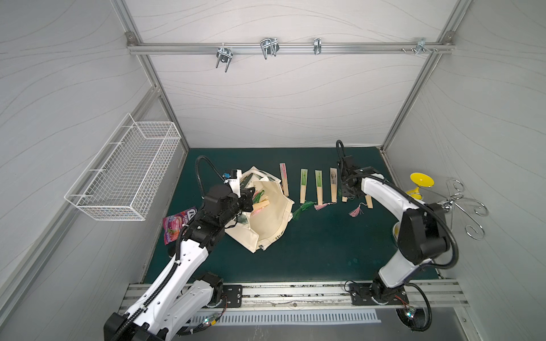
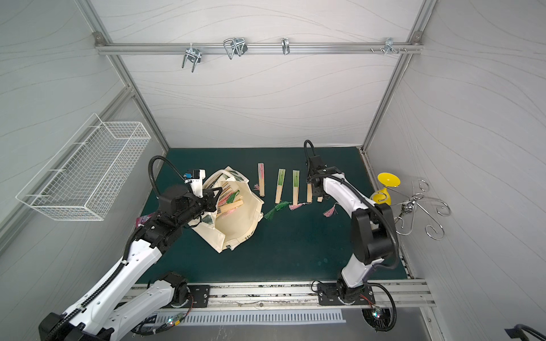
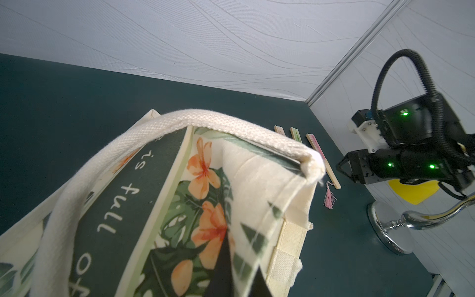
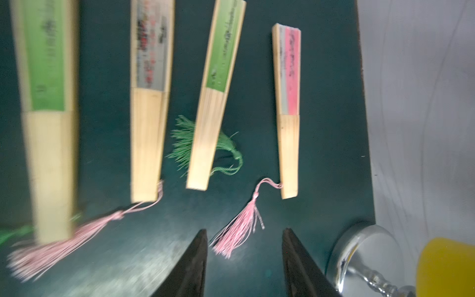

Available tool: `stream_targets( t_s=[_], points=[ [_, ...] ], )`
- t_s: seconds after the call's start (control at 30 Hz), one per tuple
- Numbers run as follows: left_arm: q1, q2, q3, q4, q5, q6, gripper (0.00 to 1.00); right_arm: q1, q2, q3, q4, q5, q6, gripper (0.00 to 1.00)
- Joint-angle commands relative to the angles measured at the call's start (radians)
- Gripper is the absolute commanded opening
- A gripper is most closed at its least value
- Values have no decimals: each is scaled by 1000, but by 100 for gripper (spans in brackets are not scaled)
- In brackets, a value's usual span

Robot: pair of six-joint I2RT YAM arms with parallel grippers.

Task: Take out the folding fans from the tote bags
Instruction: Place the folding fan at the center of the board, then pick up the folding fan from the canvas bag.

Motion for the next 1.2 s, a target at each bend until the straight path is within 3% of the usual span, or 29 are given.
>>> stream_targets(
  t_s=[0.0,0.2,0.33,0.47,0.63,0.73,1.17],
  points=[
    [4,-26,17,120,38,24,0,48,-123,-57,4,-201,52,49],
    [4,-12,23,136,60,31,0,198,-373,-202,183,-391,76,48],
    [4,8,33,143,74,29,0,380,-506,-266,290,-366,22,48],
    [4,28,36,152,86,16,0,569,-542,-291,355,-270,-89,47],
    [4,45,40,158,96,-3,0,796,-426,-247,354,-110,-223,43],
    [3,47,42,156,97,-6,0,878,-316,-198,351,-70,-268,41],
    [4,34,50,134,116,3,0,900,12,-74,447,-66,-303,44]
  ],
)
